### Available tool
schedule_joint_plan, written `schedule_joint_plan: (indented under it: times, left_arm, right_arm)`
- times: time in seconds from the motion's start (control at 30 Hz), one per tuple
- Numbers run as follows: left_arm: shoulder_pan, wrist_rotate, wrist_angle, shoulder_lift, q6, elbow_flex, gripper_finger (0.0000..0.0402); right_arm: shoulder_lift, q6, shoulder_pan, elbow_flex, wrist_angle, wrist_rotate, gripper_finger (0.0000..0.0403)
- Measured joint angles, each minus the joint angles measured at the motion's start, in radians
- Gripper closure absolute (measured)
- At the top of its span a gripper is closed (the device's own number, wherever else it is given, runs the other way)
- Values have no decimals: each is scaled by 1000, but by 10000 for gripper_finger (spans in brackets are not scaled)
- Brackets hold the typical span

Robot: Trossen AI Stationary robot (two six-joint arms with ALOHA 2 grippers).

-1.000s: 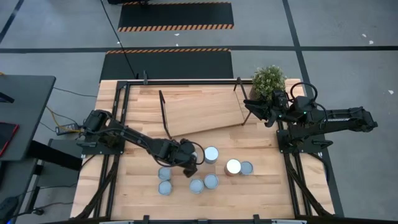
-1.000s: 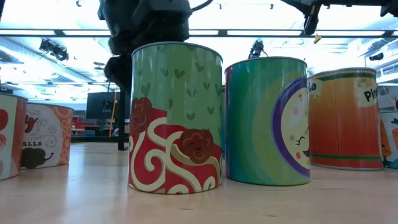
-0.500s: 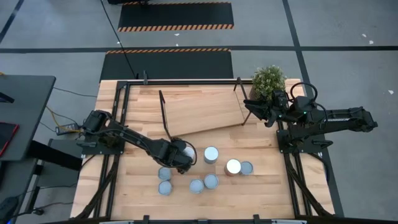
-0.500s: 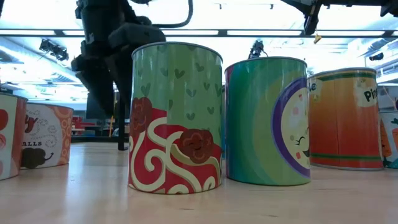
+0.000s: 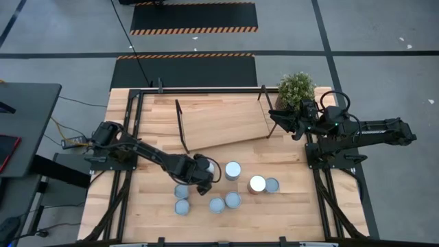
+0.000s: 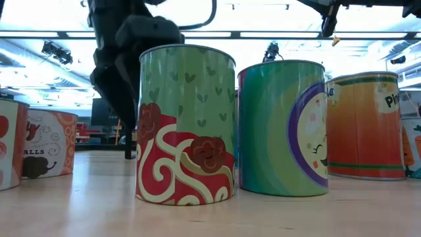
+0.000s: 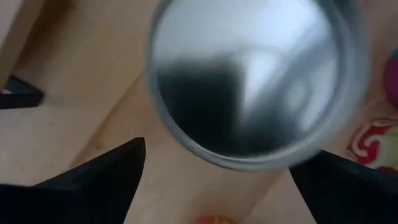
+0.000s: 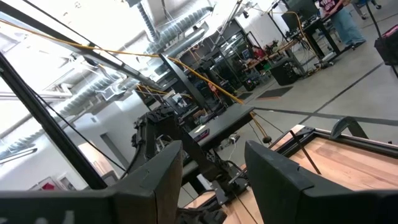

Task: Pick and place cans onto a shelf
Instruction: Put the canned tomatoes on the shelf

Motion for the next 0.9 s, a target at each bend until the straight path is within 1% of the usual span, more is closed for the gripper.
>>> schedule_joint_plan:
  times: [0.17,0.37,0.57,0.9]
  left_arm:
    - [8,-37,12,0,32,-7,12]
    - [11,-51,110,0,103,-7,12]
    - [18,-107,118,0,56,-7,12]
    - [20,-110,140,0,52,-7,13]
  right_arm:
    - [0,2,0,0,0,0,222]
    - [0,2,0,0,0,0,222]
    - [0,2,0,0,0,0,222]
    - [0,0,0,0,0,0,222]
